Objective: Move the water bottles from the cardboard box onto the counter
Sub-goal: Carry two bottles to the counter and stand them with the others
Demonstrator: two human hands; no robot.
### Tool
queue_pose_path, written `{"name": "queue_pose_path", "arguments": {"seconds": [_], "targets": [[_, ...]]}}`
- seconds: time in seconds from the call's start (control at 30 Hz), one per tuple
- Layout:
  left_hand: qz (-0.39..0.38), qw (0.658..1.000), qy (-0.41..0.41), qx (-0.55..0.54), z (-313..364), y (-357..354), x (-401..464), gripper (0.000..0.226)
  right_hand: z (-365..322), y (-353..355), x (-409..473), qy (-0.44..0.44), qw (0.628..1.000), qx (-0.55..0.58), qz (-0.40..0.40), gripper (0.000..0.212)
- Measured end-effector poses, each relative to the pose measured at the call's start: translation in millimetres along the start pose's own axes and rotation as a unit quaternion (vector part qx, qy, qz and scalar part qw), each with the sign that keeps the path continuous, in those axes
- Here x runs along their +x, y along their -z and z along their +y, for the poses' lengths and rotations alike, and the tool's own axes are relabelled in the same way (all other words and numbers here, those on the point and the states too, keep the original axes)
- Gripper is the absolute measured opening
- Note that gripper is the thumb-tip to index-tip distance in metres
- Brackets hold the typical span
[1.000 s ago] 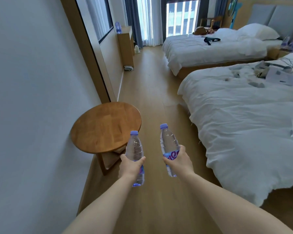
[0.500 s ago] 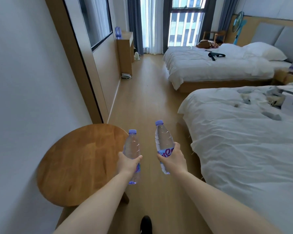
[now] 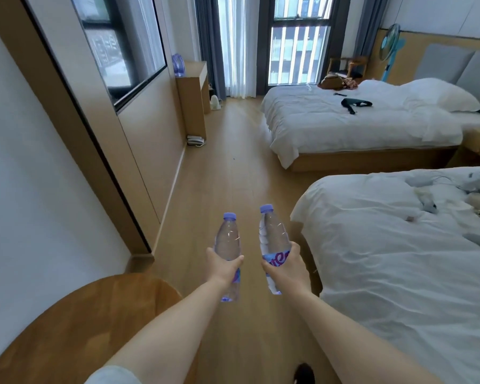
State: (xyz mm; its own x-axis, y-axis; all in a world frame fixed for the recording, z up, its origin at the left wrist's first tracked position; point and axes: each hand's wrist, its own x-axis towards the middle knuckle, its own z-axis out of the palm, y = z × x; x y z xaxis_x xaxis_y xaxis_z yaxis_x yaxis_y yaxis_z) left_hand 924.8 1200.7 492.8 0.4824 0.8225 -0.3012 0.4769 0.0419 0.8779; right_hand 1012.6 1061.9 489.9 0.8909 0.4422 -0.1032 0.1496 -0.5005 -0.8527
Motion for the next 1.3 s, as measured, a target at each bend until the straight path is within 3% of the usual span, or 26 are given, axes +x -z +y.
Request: {"name": "queue_pose_path", "arguments": {"seconds": [0.17, 0.47, 0.97, 1.3], "targets": [[-0.002, 1.000, 0.008, -0.012, 47.9, -69.1, 99.3, 0.055, 0.0, 14.4, 138.6, 0.014, 1.000, -0.009, -0.002, 0.076], [0.071, 0.996, 0.009, -0.060, 154.7, -133.6, 243.1, 0.056, -48.2, 33.5, 348.4, 0.037, 0.999, -0.030, -0.013, 0.078], [0.080, 0.992, 0.013, 0.100, 270.8, -155.1, 577.1, 0.064, -135.6, -77.7, 677.5, 0.014, 0.999, -0.030, -0.020, 0.078], [0.091, 0.988, 0.011, 0.125, 368.8, -197.7, 790.6, 0.061, -186.2, -116.0, 893.1, -0.012, 1.000, -0.018, -0.005, 0.077]]}}
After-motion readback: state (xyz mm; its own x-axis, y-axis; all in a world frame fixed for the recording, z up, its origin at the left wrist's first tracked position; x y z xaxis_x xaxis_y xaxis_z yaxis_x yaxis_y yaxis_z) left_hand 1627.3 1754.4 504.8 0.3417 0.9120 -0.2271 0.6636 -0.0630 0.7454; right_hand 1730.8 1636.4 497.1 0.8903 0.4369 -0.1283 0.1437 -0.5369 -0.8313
